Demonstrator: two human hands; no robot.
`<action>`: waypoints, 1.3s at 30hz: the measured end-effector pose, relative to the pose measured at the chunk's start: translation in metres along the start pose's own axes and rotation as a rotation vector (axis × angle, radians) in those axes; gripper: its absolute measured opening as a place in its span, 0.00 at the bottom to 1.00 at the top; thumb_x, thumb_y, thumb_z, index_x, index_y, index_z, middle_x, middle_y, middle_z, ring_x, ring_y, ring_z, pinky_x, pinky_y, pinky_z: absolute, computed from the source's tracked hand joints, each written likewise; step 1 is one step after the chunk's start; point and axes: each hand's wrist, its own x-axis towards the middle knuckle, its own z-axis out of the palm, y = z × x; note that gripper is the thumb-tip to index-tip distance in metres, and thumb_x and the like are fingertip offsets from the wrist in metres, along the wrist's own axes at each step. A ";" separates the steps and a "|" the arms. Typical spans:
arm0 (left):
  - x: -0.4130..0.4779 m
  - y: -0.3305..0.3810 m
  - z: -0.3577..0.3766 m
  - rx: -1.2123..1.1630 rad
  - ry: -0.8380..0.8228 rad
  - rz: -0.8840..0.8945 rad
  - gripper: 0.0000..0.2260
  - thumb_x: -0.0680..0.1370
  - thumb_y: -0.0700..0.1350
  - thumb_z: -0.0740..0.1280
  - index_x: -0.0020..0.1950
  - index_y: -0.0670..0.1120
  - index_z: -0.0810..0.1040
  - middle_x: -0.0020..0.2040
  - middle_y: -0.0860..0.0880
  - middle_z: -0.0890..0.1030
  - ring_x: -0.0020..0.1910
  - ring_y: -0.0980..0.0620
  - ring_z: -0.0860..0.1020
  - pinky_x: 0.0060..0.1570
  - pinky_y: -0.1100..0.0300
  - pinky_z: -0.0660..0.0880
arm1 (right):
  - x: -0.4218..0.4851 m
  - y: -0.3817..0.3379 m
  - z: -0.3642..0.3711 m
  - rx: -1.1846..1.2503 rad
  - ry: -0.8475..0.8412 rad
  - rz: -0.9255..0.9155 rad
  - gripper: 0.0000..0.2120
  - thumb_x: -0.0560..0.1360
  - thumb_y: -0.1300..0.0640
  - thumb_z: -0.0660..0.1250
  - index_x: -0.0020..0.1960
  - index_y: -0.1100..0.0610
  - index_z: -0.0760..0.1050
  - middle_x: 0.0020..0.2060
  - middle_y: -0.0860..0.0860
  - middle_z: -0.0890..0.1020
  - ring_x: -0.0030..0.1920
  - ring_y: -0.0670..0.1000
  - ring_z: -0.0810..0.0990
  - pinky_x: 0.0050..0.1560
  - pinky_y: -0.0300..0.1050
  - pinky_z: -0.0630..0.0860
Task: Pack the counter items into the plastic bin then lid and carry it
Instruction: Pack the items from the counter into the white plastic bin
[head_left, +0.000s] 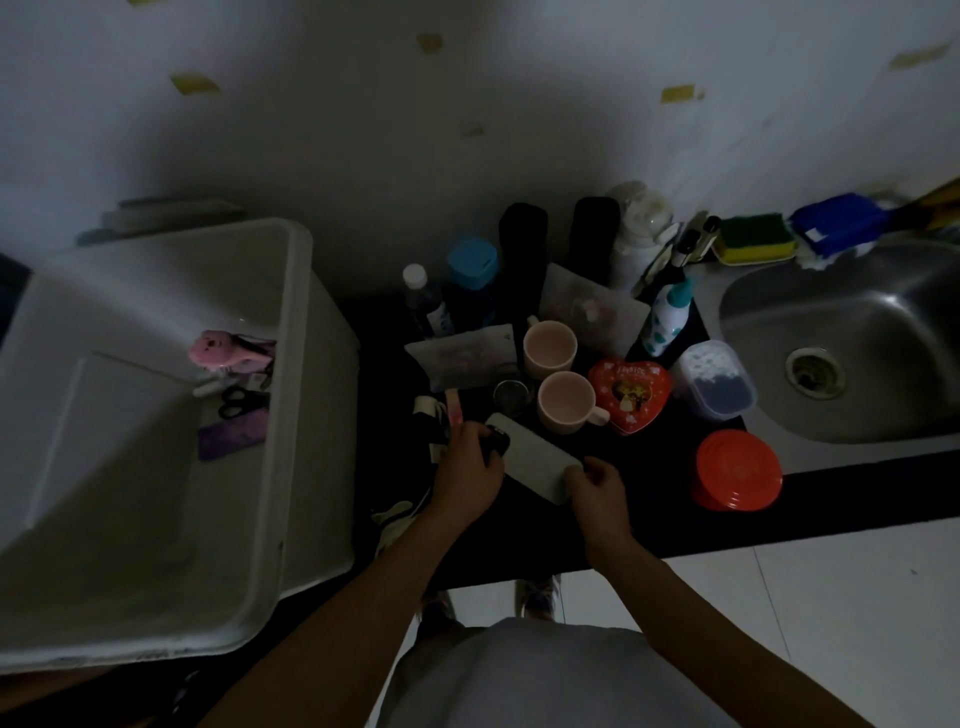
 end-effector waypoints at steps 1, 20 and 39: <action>-0.002 0.003 -0.003 -0.012 0.015 -0.015 0.07 0.79 0.41 0.63 0.55 0.46 0.68 0.53 0.44 0.74 0.47 0.44 0.76 0.47 0.47 0.76 | -0.001 -0.003 0.000 0.003 -0.004 -0.012 0.24 0.77 0.58 0.64 0.72 0.59 0.65 0.56 0.53 0.75 0.52 0.51 0.77 0.52 0.48 0.76; -0.022 0.064 -0.140 -0.274 0.363 0.311 0.15 0.80 0.49 0.60 0.67 0.56 0.66 0.61 0.55 0.76 0.57 0.56 0.76 0.56 0.54 0.75 | -0.061 -0.124 0.049 0.088 -0.071 -0.493 0.10 0.76 0.55 0.67 0.56 0.46 0.74 0.51 0.47 0.80 0.50 0.49 0.82 0.49 0.51 0.82; -0.035 -0.060 -0.306 -0.579 0.692 0.016 0.11 0.81 0.39 0.61 0.62 0.50 0.71 0.54 0.52 0.77 0.45 0.64 0.75 0.40 0.72 0.70 | -0.149 -0.182 0.232 0.071 -0.394 -0.666 0.17 0.78 0.64 0.65 0.65 0.53 0.68 0.55 0.48 0.80 0.51 0.43 0.81 0.46 0.37 0.81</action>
